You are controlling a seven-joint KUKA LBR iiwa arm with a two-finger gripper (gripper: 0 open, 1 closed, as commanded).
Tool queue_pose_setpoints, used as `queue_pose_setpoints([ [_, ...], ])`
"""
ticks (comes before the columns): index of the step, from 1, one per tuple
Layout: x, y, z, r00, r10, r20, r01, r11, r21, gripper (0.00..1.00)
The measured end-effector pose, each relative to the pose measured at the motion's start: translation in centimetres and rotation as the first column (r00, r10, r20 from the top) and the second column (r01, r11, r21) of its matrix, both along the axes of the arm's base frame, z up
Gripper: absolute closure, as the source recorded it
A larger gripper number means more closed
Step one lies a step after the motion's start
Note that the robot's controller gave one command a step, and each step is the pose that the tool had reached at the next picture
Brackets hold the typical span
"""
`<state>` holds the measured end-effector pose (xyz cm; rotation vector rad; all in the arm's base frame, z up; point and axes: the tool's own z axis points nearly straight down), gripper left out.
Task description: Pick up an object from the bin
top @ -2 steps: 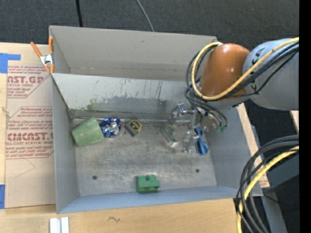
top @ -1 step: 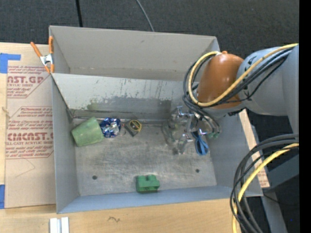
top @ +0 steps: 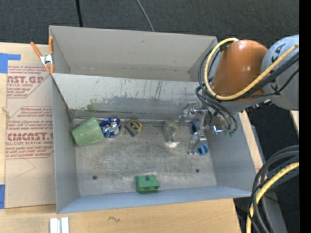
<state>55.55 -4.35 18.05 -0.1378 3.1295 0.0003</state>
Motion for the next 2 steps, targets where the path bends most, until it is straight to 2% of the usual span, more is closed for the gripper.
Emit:
queue_pose_setpoints([
  [1,-5.4,7.9,-6.0,0.933,0.359,-0.012,-0.359,0.933,0.004,0.0],
  [2,-6.9,9.3,-10.7,0.882,0.472,0.012,-0.472,0.882,-0.007,0.0],
])
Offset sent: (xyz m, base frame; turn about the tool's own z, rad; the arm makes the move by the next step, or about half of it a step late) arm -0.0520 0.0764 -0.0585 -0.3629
